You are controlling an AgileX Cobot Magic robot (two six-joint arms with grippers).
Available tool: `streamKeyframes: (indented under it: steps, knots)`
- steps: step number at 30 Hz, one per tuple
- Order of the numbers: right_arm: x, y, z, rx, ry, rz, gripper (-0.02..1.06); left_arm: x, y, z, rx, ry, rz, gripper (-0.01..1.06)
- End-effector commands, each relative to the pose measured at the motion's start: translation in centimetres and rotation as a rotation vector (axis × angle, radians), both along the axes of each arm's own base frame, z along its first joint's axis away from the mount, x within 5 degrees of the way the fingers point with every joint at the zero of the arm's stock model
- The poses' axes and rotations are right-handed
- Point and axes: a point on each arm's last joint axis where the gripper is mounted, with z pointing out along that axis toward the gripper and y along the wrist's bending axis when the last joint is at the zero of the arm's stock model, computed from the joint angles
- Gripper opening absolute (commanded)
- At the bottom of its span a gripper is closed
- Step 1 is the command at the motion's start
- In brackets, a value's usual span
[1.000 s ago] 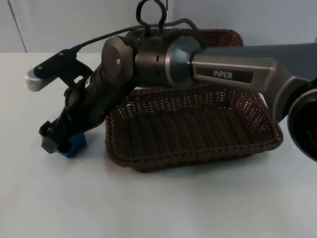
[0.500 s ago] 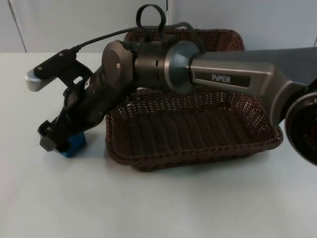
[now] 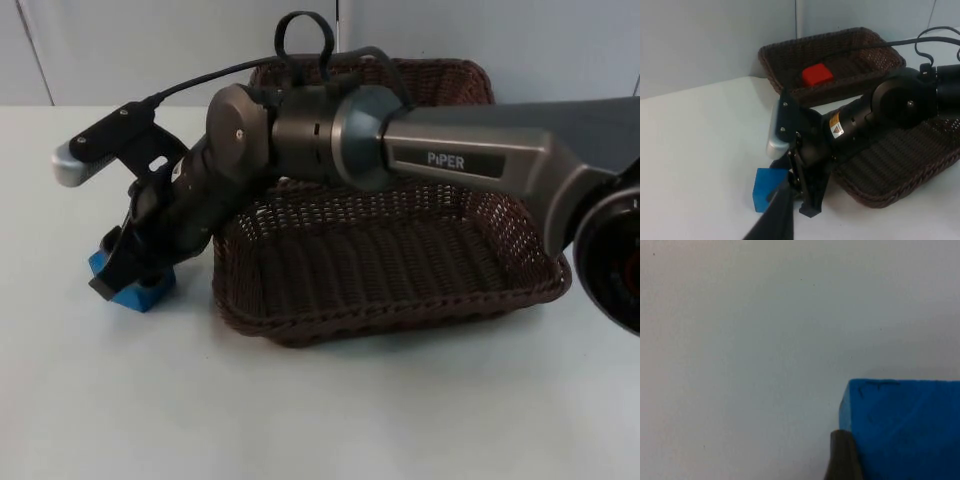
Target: Pick up one cube with the left hand and place it into the upper basket. Pick up one cube with the right hand and place it into the lower basket.
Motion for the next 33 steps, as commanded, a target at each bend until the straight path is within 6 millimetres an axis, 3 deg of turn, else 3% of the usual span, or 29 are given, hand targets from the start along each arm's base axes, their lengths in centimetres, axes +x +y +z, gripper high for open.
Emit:
streamKeyframes:
  steps: [1, 4, 9, 10, 15, 20, 33]
  knots:
    - [0.0, 0.3, 1.9, 0.031, -0.042, 0.008, -0.01, 0.0, 0.0, -0.1, -0.009, 0.003, 0.000, 1.05]
    - [-0.1, 0.3, 3.7, 0.047, -0.065, 0.014, 0.00, 0.0, 0.0, -0.1, -0.009, 0.003, 0.000, 1.05]
    - [-0.6, -0.2, 9.9, 0.098, -0.106, 0.031, 0.00, 0.0, 0.0, -0.1, -0.008, 0.004, -0.001, 1.05]
    - [-0.6, -0.2, 9.9, 0.098, -0.106, 0.031, 0.00, 0.0, 0.0, -0.1, -0.008, 0.004, -0.001, 1.05]
    - [-1.5, -1.0, 14.7, 0.119, -0.121, 0.052, 0.00, 0.0, 0.0, -0.1, -0.008, 0.004, -0.001, 1.05]
    - [-2.1, -1.7, 16.5, 0.085, -0.121, 0.075, 0.00, 0.0, 0.0, -0.1, -0.008, 0.004, -0.001, 1.05]
    - [-2.8, -4.2, 18.1, -0.136, -0.098, 0.059, 0.00, -0.4, 0.1, 0.0, -0.007, -0.019, 0.001, 1.05]
